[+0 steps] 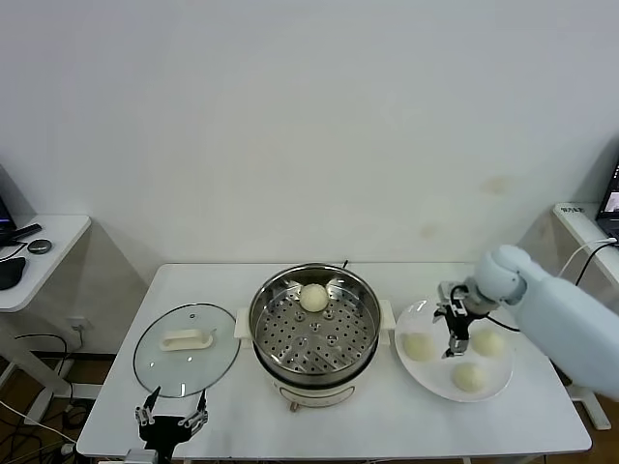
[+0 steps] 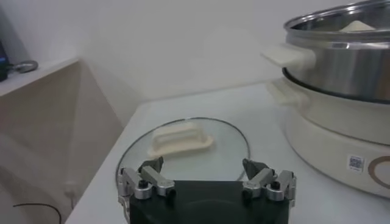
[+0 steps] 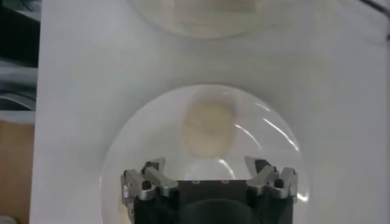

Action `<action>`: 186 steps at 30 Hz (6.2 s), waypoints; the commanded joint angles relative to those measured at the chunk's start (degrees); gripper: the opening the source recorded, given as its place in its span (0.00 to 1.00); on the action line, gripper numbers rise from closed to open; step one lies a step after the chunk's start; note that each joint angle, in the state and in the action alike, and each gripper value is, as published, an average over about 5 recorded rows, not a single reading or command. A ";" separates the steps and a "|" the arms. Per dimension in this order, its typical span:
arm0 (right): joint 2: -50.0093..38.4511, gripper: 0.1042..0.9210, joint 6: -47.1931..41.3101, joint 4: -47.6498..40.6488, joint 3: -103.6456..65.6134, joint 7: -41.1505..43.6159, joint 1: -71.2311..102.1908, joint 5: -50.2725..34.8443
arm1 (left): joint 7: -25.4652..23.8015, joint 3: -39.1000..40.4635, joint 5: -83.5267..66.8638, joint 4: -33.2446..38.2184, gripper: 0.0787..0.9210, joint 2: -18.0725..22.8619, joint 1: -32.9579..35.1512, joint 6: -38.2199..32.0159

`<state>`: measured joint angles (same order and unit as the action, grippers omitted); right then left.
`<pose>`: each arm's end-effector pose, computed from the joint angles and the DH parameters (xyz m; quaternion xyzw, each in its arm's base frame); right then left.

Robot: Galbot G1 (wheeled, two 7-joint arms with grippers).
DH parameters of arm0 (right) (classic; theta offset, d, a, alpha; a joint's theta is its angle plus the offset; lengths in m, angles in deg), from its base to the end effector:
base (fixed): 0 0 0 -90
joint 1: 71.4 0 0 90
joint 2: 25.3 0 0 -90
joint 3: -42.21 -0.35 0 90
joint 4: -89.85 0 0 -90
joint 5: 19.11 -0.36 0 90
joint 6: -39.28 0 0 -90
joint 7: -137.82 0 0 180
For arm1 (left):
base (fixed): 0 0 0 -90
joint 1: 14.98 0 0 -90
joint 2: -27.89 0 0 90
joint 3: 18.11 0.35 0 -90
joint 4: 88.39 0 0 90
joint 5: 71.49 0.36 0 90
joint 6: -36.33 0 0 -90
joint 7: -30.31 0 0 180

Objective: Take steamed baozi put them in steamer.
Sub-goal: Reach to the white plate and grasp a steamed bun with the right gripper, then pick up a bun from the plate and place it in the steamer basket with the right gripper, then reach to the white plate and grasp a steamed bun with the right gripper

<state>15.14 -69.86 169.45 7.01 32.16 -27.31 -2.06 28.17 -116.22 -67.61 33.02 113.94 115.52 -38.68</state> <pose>0.4935 -0.1282 -0.1939 0.5072 -0.5494 0.5078 0.4279 0.1280 0.0544 -0.3185 0.0294 -0.9732 -0.0937 0.2082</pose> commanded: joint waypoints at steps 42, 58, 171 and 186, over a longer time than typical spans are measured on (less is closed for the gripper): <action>7.69 0.69 0.46 -7.32 -2.10 -2.25 2.95 4.99 | -0.31 0.48 0.34 -2.12 0.88 -0.16 -1.71 0.00; -2.57 0.51 -8.89 6.44 30.43 2.89 -43.29 -26.59 | 0.13 1.33 0.45 0.32 0.88 -0.24 -2.21 0.49; -10.72 0.88 11.55 4.69 0.96 4.87 3.88 1.92 | -0.12 -0.04 -1.39 3.33 0.88 0.23 0.28 1.53; -6.41 0.88 10.74 0.36 0.09 3.66 6.89 5.92 | -0.13 0.37 0.63 2.74 0.88 0.26 0.03 1.34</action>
<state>6.15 -59.92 173.22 8.62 36.23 -24.03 0.06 28.03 -115.88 -67.85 35.81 114.19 115.22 -37.26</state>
